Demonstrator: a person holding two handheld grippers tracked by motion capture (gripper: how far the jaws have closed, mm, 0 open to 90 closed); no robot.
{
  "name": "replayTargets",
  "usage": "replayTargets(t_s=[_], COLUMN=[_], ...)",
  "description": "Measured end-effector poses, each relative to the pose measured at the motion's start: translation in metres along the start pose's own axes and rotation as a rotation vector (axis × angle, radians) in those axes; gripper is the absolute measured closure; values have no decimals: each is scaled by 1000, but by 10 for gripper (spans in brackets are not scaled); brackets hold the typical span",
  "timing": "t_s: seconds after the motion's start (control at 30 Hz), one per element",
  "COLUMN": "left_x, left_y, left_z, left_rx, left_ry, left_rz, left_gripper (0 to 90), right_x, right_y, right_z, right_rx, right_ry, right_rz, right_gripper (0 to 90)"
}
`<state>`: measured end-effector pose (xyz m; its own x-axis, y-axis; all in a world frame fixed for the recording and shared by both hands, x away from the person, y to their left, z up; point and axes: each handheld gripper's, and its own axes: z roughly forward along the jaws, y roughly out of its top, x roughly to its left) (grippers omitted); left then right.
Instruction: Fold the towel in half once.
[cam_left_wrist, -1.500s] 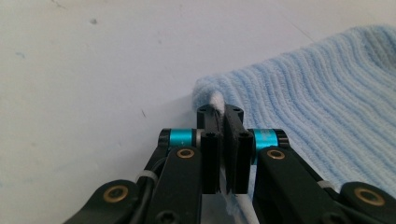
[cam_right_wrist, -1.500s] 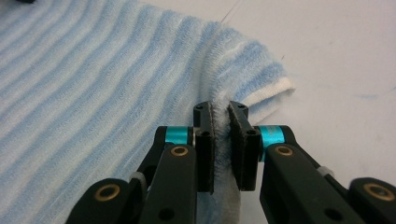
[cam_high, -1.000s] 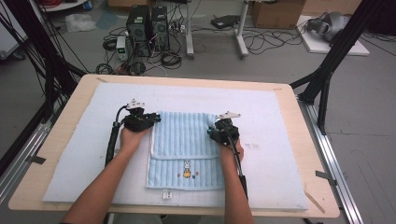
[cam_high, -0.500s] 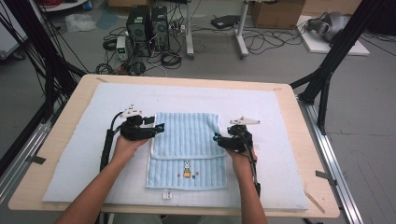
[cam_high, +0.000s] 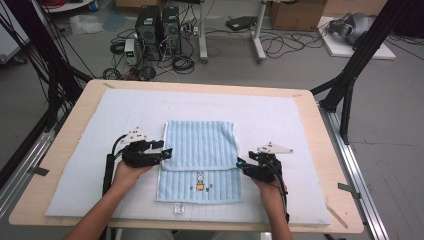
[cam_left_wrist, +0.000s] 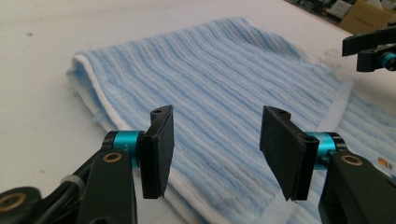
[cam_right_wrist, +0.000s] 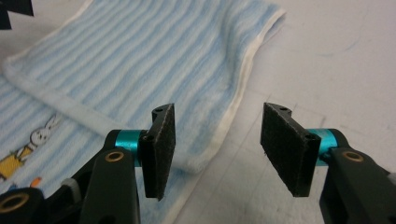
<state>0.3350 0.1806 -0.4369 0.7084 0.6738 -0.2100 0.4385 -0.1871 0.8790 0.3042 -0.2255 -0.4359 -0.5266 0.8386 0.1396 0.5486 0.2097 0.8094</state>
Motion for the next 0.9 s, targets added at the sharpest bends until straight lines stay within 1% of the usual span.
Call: replayTargets(t_s=[0.03,0.13,0.17,0.23,0.27,0.33,0.4,0.5,0.53,0.57,0.6,0.63,0.67,0.7,0.73,0.8,0.87,0.9], left_x=[-1,-4,-4,-2,-2,-3,-5,-8,-10,-11,-12,-14,-15,-17,-19,-22,-24,-25], left_y=[-2,-6,-7,-11,-14,-19,-18,-18,-18,-19,-20,-19,-19,-19,-19,-20,-20,-20], left_z=[-2,-6,-6,-7,-7,-7,-8,-9,-8,-7,-5,-3,-1,0,0,2,2,1], left_rx=[4,13,16,27,36,58,61,67,78,90,107,125,136,146,158,170,170,165], left_ry=[-3,1,2,11,10,15,11,8,5,4,3,8,11,12,11,28,32,35], left_rz=[9,32,29,3,-8,1,8,33,39,50,62,70,82,103,124,157,175,178], left_gripper=[459,459,455,416,401,406,417,451,461,472,485,496,497,507,537,613,698,739], right_x=[1,6,8,12,13,14,15,14,13,13,12,11,9,6,4,2,0,0], right_y=[0,0,0,1,1,1,2,1,1,1,1,1,2,2,3,3,2,2], right_z=[0,-2,-2,-1,0,1,1,1,1,1,0,-1,-3,-5,-8,-12,-14,-14], right_rx=[8,-1,2,10,15,19,24,30,36,42,50,57,54,44,39,29,26,25], right_ry=[-1,14,14,12,13,17,12,10,5,-10,-47,-73,-81,-79,-79,-75,-70,-64], right_rz=[-9,-13,-25,-46,-49,-57,-71,-69,-75,-84,-94,-93,-77,-64,-57,-50,-48,-46], right_gripper=[444,444,444,445,445,445,445,446,446,446,449,452,456,463,470,472,477,479])
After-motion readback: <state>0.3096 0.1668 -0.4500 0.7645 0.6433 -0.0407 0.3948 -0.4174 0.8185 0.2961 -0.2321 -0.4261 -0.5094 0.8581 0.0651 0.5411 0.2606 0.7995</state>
